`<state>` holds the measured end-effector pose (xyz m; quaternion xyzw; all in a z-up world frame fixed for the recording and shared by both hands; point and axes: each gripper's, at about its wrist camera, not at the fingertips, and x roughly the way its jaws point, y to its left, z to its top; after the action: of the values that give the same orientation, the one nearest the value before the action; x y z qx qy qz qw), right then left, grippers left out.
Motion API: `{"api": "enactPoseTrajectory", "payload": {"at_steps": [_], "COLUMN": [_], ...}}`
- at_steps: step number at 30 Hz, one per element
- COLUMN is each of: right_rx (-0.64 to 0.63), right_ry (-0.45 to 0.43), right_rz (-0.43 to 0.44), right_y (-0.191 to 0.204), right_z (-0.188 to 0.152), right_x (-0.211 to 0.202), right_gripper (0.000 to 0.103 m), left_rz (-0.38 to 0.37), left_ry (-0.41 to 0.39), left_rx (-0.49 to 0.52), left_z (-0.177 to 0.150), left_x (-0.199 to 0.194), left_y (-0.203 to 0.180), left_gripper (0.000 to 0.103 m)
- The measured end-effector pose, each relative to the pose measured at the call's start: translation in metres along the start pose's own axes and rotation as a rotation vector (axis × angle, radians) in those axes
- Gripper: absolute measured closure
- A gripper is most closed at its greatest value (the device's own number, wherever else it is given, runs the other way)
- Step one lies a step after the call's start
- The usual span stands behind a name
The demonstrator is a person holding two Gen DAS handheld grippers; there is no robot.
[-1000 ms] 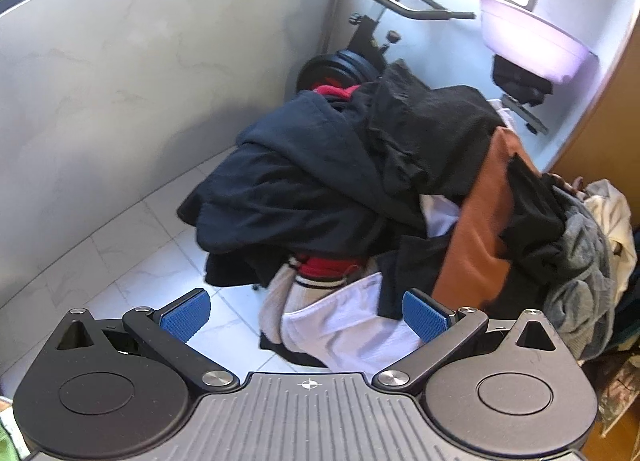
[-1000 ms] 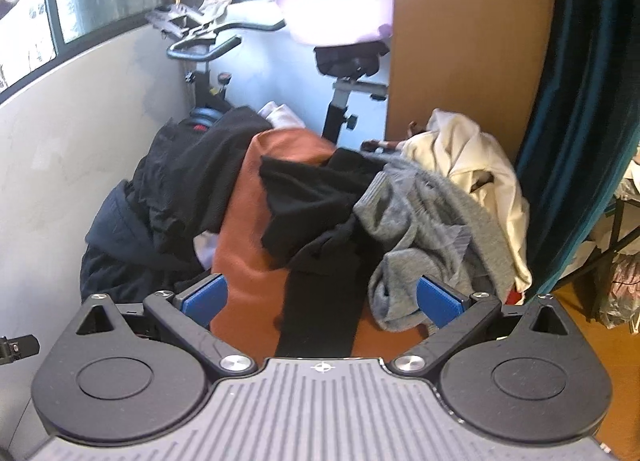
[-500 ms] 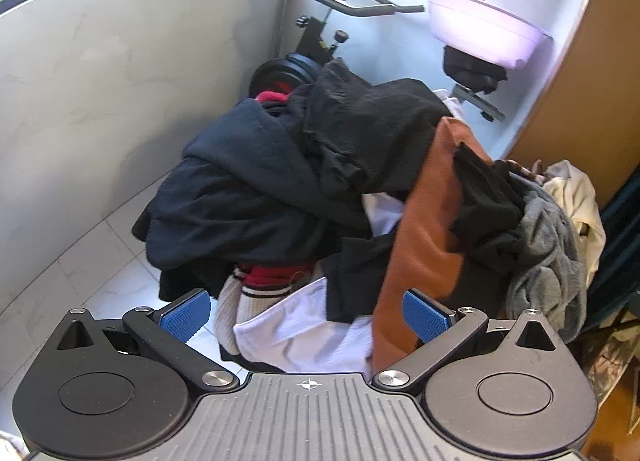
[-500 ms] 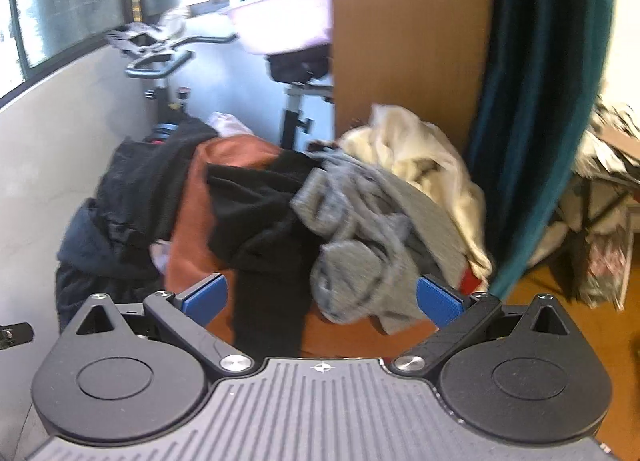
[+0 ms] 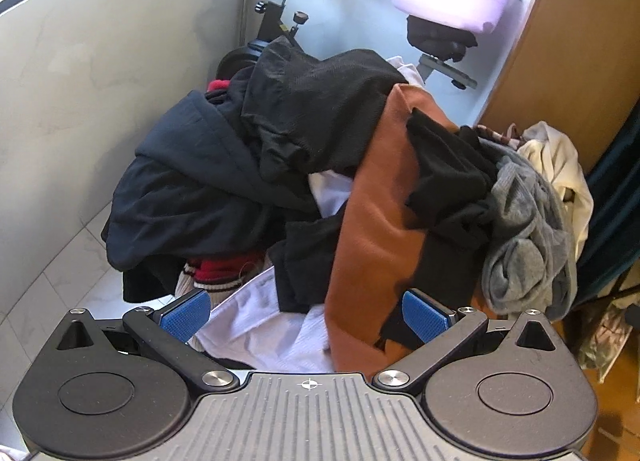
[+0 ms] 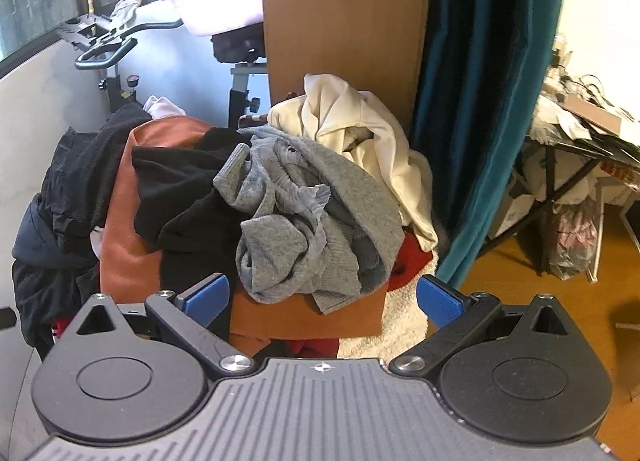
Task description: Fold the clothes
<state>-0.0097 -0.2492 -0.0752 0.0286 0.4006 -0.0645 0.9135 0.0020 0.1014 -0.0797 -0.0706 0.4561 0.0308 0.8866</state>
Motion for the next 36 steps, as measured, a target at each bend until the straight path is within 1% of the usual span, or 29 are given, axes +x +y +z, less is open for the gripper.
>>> {"api": "enactPoseTrajectory", "payload": {"at_steps": [3, 5, 9, 13, 15, 17, 19, 20, 21, 22, 23, 25, 31, 33, 35, 36], "right_rx": [-0.036, -0.063, -0.075, -0.064, -0.065, -0.068, -0.076, -0.082, -0.089, -0.096, -0.1, -0.098, -0.064, -0.072, -0.083, -0.085], "right_ry": [-0.009, -0.013, -0.017, 0.002, 0.012, 0.031, 0.052, 0.062, 0.072, 0.081, 0.092, 0.118, 0.19, 0.203, 0.215, 0.219], "right_rz": [0.022, 0.037, 0.067, 0.1, 0.112, 0.125, 0.152, 0.165, 0.176, 0.183, 0.188, 0.2, 0.201, 0.193, 0.185, 0.181], "right_y": [-0.008, -0.016, -0.04, -0.069, -0.081, -0.092, -0.101, -0.105, -0.109, -0.112, -0.115, -0.121, -0.132, -0.132, -0.132, -0.132], "right_z": [0.011, 0.02, 0.042, 0.067, 0.078, 0.087, 0.092, 0.094, 0.095, 0.096, 0.096, 0.095, 0.087, 0.082, 0.077, 0.074], "right_x": [0.018, 0.032, 0.064, 0.102, 0.121, 0.138, 0.153, 0.16, 0.166, 0.172, 0.179, 0.191, 0.218, 0.223, 0.228, 0.23], "right_gripper": [0.003, 0.006, 0.008, 0.013, 0.017, 0.024, 0.029, 0.034, 0.037, 0.043, 0.048, 0.053, 0.053, 0.05, 0.045, 0.044], "left_rz": [0.02, 0.036, 0.06, 0.088, 0.086, 0.084, 0.077, 0.075, 0.073, 0.068, 0.062, 0.035, -0.054, -0.059, -0.073, -0.086], "left_ry": [-0.009, -0.013, -0.023, -0.039, -0.053, -0.066, -0.08, -0.083, -0.079, -0.07, -0.06, -0.035, 0.03, 0.052, 0.067, 0.072], "left_rx": [-0.02, -0.025, 0.0, 0.034, 0.05, 0.066, 0.092, 0.107, 0.119, 0.128, 0.136, 0.143, 0.129, 0.126, 0.129, 0.137], "left_z": [0.01, 0.018, 0.037, 0.055, 0.061, 0.068, 0.071, 0.073, 0.074, 0.075, 0.076, 0.078, 0.082, 0.082, 0.082, 0.082], "left_x": [0.006, 0.012, 0.028, 0.045, 0.053, 0.062, 0.072, 0.078, 0.084, 0.09, 0.095, 0.109, 0.154, 0.169, 0.18, 0.184], "left_y": [-0.016, -0.032, -0.076, -0.123, -0.145, -0.167, -0.186, -0.195, -0.204, -0.211, -0.217, -0.228, -0.24, -0.242, -0.243, -0.245], "left_gripper": [0.001, 0.001, 0.001, 0.001, 0.001, 0.001, 0.001, 0.001, 0.001, 0.002, 0.002, 0.002, 0.002, 0.002, 0.005, 0.006]}}
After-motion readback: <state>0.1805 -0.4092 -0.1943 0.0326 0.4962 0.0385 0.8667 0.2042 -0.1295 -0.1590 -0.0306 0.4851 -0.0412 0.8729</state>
